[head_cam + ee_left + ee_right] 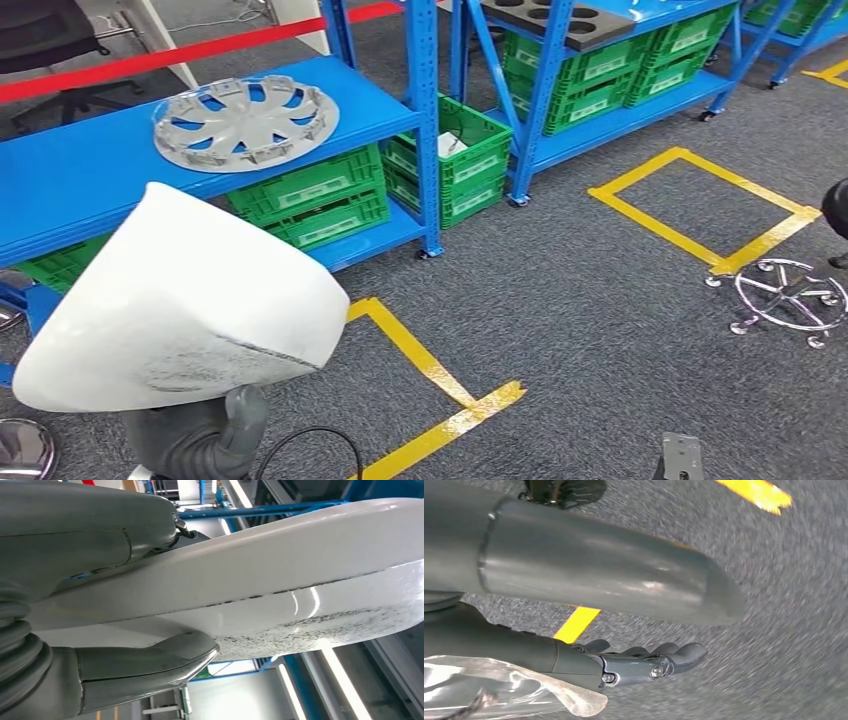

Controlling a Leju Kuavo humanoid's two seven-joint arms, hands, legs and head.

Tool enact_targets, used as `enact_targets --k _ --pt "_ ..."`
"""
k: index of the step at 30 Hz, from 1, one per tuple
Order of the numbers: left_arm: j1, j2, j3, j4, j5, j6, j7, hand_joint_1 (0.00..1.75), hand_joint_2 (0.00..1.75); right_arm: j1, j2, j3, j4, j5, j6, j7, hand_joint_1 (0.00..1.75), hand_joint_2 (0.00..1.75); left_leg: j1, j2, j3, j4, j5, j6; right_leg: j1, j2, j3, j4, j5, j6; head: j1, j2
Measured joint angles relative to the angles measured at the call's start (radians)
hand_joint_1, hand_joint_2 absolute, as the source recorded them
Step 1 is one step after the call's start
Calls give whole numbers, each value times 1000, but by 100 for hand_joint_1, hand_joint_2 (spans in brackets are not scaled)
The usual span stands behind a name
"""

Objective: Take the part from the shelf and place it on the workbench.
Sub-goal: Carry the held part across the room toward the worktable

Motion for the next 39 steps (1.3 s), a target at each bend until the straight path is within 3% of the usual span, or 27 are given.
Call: enact_targets --k 2,4,5,6,7,9,11,13,14,16,18,20,21,23,25,27,29,30,32,33,35,36,37,38,39 --pt "0 -1 0 0 8 4 -9 175 175 -7 0 -14 -8 -9 2 -4 0 0 6 -52 -37 100 -67 -9 -2 22 -7 -1 7 -10 -3 0" --pt "1 0 1 2 18 8 -14 175 175 -13 -1 -24 -13 -16 2 -8 0 0 8 -71 -88 226 -125 -10 -1 48 -14 -1 13 -15 -3 0" --pt "1 0 1 3 24 9 -17 175 175 -14 -2 -28 -14 -17 2 -9 0 0 8 -74 -100 257 -129 -9 0 62 -17 0 15 -15 -3 0" --pt "1 -1 1 5 30 11 -20 175 175 -14 -3 -31 -16 -18 1 -10 0 0 8 -76 -95 250 -112 -5 1 76 -18 0 18 -14 -3 0" --pt "1 -2 1 7 37 12 -24 175 175 -14 -4 -33 -18 -18 -2 -10 0 0 7 -82 -73 204 -78 2 2 91 -19 0 20 -13 -3 0" --pt "1 -4 2 10 50 15 -30 175 175 -14 -6 -37 -22 -17 -11 -5 0 0 7 -131 -12 70 -6 22 3 118 -21 0 24 -9 -2 0" --pt "2 -3 4 13 56 16 -32 175 175 -14 -8 -40 -26 -17 -19 2 0 0 5 -174 20 -9 18 35 -1 141 -31 2 32 0 -4 0" --pt "4 -3 4 15 56 23 -31 175 175 -10 -10 -42 -29 -17 -22 14 0 0 4 -165 23 -26 17 36 -5 162 -45 -2 42 16 -8 0" --pt "4 -4 5 15 55 31 -29 175 175 -6 -11 -42 -30 -16 -24 22 0 0 5 -152 24 -35 21 36 -6 157 -52 -1 44 22 -8 0" --pt "8 -5 7 15 55 46 -26 175 175 -2 -11 -44 -30 -14 -29 40 0 0 11 -124 28 -54 31 36 -1 106 -76 35 17 30 -1 0" --pt "17 -5 11 16 53 52 -24 175 175 -4 -11 -44 -31 -13 -31 54 0 0 11 -92 27 -60 36 39 -2 46 -126 145 -47 36 7 0" --pt "22 -3 13 16 48 50 -18 175 175 -3 -10 -44 -31 -12 -32 68 0 0 9 -59 23 -57 36 39 -5 31 -164 245 -86 44 8 0" --pt "23 -3 13 16 44 47 -12 175 175 -1 -10 -44 -31 -13 -33 73 0 0 8 -45 22 -55 36 38 -5 27 -160 250 -81 47 8 0" --pt "21 -2 11 16 37 34 3 175 175 3 -8 -46 -31 -19 -34 79 0 0 9 -18 20 -50 33 34 -6 6 -93 150 -31 49 9 0" --pt "16 -2 8 16 32 16 14 175 175 2 -2 -50 -32 -29 -34 78 0 0 3 3 21 -43 27 26 -2 -39 -18 27 1 41 8 0" --pt "9 -1 5 17 28 -3 22 175 175 1 8 -53 -33 -41 -32 74 0 0 -3 20 22 -39 24 16 2 -54 2 -10 2 28 6 0" --pt "-1 0 2 20 23 -23 32 175 175 3 18 -61 -34 -54 -31 71 0 0 -3 37 23 -37 21 9 1 -32 -1 -10 10 16 5 0" --pt "-6 0 0 22 19 -34 38 175 175 4 23 -66 -34 -61 -30 71 0 0 -1 30 21 -30 12 4 0 -21 -3 -11 13 10 5 0" --pt "-11 1 -1 24 11 -46 45 175 175 4 31 -73 -35 -70 -28 72 0 0 5 -16 -5 40 -41 -5 -3 2 -8 -13 20 -2 2 0" --pt "-12 3 -1 27 7 -48 48 175 175 4 34 -75 -35 -71 -27 73 0 0 8 -46 -32 108 -79 -8 -4 15 -11 -13 22 -6 0 0" --pt "-11 8 -1 32 -2 -47 52 175 175 5 42 -78 -36 -71 -22 73 0 0 9 -73 -87 238 -132 -9 -3 45 -16 -12 26 -10 -1 0" --pt "-10 10 -1 34 -7 -45 55 175 175 6 45 -78 -36 -70 -19 71 0 0 9 -77 -96 261 -129 -8 -3 61 -17 -12 27 -10 0 0" --pt "-10 12 -1 35 -12 -41 59 175 175 7 47 -79 -36 -68 -16 70 0 0 9 -80 -89 244 -107 -5 -2 76 -17 -11 28 -9 -1 0" --pt "-10 13 -1 35 -16 -36 63 175 175 8 49 -79 -36 -67 -14 68 0 0 9 -88 -66 190 -69 -1 -2 92 -16 -11 29 -8 -1 0" --pt "-10 14 -1 35 -19 -29 67 175 175 8 50 -79 -36 -64 -13 65 0 0 10 -115 -36 119 -30 5 -3 106 -17 -10 30 -6 -1 0"
